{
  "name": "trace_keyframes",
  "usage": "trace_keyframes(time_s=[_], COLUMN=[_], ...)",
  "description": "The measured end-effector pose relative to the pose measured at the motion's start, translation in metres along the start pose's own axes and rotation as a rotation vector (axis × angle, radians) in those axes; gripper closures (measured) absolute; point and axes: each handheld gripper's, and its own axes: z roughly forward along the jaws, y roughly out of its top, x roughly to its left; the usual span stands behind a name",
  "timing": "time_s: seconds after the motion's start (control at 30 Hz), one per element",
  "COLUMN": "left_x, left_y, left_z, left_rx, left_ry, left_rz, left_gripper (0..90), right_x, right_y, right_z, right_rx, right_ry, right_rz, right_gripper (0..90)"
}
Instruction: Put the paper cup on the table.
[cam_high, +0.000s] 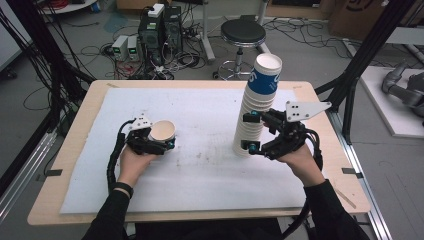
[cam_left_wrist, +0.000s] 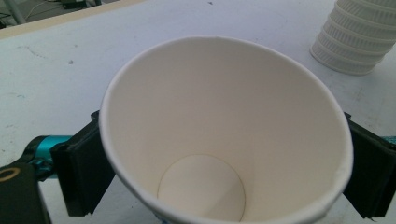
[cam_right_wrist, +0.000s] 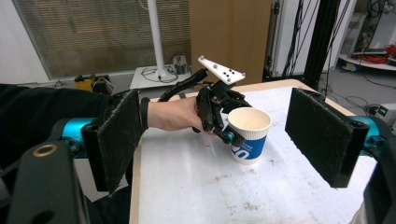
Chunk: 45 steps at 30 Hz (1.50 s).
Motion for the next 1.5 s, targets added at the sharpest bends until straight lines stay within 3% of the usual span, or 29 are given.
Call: trace_keyframes(time_s=[0.53, 0.93, 1.13, 1.27, 1.5], left_x=[-0.007, -0.014, -0.02, -0.03, -0.051], left_y=[0.003, 0.003, 0.007, 0.016, 0.041], left_z=[-0.012, -0.031, -0.046, -0.055, -0.065], left_rx=[0.053, 0.085, 0.073, 0.036, -0.031], left_ry=[0.058, 0.101, 0.12, 0.091, -0.01], left_rz=[-0.007, 0.025, 0.044, 0.07, 0.119], left_gripper=[6.6, 6.6, 6.7, 6.6, 6.7], right_x=[0.001, 0.001, 0.001, 0.0, 0.0], right_y=[0.0, 0.001, 0.0, 0.0, -0.003], right_z=[-0.001, 0.0, -0.001, -0.002, -0.005], right_rx=[0.001, -0.002, 0.0, 0.001, 0.009], right_ry=[0.004, 0.004, 0.005, 0.009, -0.001], right_rz=[0.007, 0.001, 0.007, 0.01, 0.018], right_gripper=[19.0, 19.0, 18.9, 19.0, 19.0])
